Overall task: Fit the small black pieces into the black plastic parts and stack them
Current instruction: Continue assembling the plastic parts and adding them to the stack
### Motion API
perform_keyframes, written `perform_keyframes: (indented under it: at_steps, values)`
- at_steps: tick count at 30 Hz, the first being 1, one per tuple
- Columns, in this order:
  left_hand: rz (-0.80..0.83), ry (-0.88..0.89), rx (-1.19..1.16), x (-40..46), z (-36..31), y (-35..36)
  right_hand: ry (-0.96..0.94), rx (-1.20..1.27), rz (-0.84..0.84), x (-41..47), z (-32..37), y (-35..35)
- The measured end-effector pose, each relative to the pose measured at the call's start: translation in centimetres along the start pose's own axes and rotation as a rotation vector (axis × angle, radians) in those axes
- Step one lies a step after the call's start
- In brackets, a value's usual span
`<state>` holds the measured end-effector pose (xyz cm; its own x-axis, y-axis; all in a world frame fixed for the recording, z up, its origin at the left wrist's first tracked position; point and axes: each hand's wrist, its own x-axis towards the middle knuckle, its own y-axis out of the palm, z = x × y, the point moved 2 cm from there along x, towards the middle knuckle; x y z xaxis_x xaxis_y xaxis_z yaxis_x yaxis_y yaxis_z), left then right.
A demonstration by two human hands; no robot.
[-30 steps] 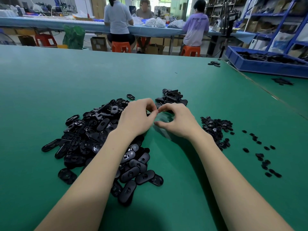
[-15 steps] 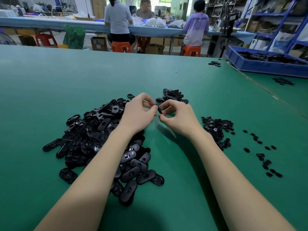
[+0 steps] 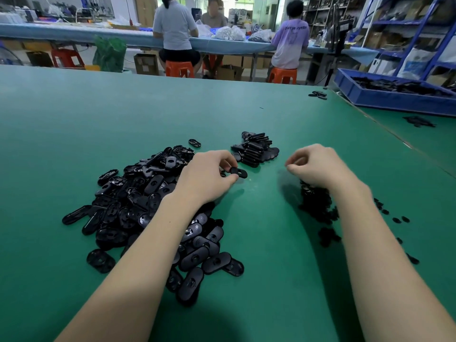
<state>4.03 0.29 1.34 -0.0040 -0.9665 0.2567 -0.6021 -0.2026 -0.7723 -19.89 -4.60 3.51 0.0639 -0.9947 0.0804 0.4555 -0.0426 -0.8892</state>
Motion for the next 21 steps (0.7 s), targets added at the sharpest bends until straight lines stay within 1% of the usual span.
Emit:
perform_keyframes:
  at_steps: [2, 5, 11, 21]
  values:
    - [0.0, 0.005, -0.008, 0.0, 0.0, 0.1, 0.116, -0.05, 0.021, -0.2, -1.7, -0.9]
    - [0.004, 0.009, -0.031, 0.1, 0.0, 0.2, 0.2, -0.051, 0.109, -0.7, -3.2, -1.4]
    - [0.004, 0.02, -0.073, 0.2, 0.3, 0.3, 0.21, -0.097, 0.192, -1.0, -2.8, -1.8]
    - [0.026, 0.017, -0.123, 0.1, -0.1, 0.2, 0.246, -0.136, 0.151, -1.4, -1.4, -1.4]
